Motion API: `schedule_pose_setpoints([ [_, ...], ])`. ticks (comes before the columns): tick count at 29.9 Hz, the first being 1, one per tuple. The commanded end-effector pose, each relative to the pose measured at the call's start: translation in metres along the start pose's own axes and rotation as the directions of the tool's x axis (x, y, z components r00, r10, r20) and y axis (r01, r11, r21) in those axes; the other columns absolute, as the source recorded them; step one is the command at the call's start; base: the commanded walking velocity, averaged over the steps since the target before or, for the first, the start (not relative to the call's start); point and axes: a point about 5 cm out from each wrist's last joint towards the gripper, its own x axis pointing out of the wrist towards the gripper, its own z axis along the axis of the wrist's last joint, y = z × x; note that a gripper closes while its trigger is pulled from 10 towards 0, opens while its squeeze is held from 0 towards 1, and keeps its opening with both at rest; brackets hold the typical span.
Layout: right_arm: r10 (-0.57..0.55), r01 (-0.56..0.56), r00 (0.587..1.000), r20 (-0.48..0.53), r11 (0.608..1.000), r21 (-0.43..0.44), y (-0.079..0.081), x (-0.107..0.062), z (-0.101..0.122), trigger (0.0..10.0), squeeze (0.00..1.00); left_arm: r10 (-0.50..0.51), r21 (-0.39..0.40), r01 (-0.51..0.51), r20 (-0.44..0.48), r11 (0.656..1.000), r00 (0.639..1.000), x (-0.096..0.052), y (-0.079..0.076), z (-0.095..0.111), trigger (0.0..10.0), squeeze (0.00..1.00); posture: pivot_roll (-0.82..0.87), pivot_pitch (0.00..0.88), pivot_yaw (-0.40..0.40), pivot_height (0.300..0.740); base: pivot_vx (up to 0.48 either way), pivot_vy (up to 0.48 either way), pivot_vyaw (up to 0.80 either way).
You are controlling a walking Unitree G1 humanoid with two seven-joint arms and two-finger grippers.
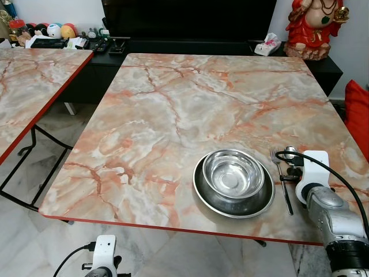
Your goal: Setting the table
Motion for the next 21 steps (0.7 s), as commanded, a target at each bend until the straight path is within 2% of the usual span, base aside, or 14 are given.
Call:
schedule_pose_setpoints([
  [1,0.009,-0.009,1.000,-0.009,1.000,0.005,0.0030,-0.0011,-0.0023,10.0,0.00,0.002,-0.010,-0.003,-0.031,1.000,1.000,-0.0013,0.0013,-0.0075,10.0,0.00,0.03,0.076,0.017,0.740,0.000,0.000,0.00],
  [13,0.012,-0.012,1.000,-0.010,1.000,0.007,0.0025,-0.0011,-0.0023,10.0,0.02,0.001,-0.007,-0.001,-0.031,1.000,1.000,-0.0012,0.0013,-0.0070,10.0,0.00,0.04,0.077,0.018,0.740,0.000,0.000,0.00],
  [14,0.012,-0.012,1.000,-0.008,1.000,0.007,0.0024,-0.0007,-0.0013,10.0,0.18,0.001,-0.008,-0.001,-0.030,1.000,1.000,-0.0012,0.0014,-0.0069,10.0,0.00,0.04,0.076,0.017,0.740,0.000,0.000,0.00],
  [15,0.013,-0.013,1.000,-0.006,1.000,0.006,0.0023,-0.0006,-0.0006,10.0,0.25,0.001,-0.009,-0.002,-0.030,1.000,1.000,-0.0012,0.0014,-0.0068,10.0,0.00,0.04,0.075,0.018,0.740,0.000,0.000,0.00],
  [16,0.014,-0.014,1.000,-0.005,1.000,0.005,0.0022,-0.0004,-0.0002,10.0,0.25,0.002,-0.009,-0.002,-0.030,1.000,1.000,-0.0012,0.0014,-0.0068,10.0,0.00,0.04,0.075,0.018,0.740,0.000,0.000,0.00],
  [17,0.016,-0.016,1.000,-0.003,1.000,0.001,0.0019,-0.0003,0.0005,10.0,0.58,0.002,-0.010,-0.002,-0.030,1.000,1.000,-0.0012,0.0014,-0.0067,10.0,0.00,0.04,0.075,0.018,0.740,0.000,0.000,0.00],
  [21,0.012,-0.012,1.000,-0.001,1.000,0.000,0.0007,-0.0003,0.0011,10.0,0.54,0.001,-0.010,-0.001,-0.029,1.000,1.000,-0.0011,0.0015,-0.0065,10.0,0.00,0.03,0.074,0.019,0.740,0.000,0.000,0.00],
])
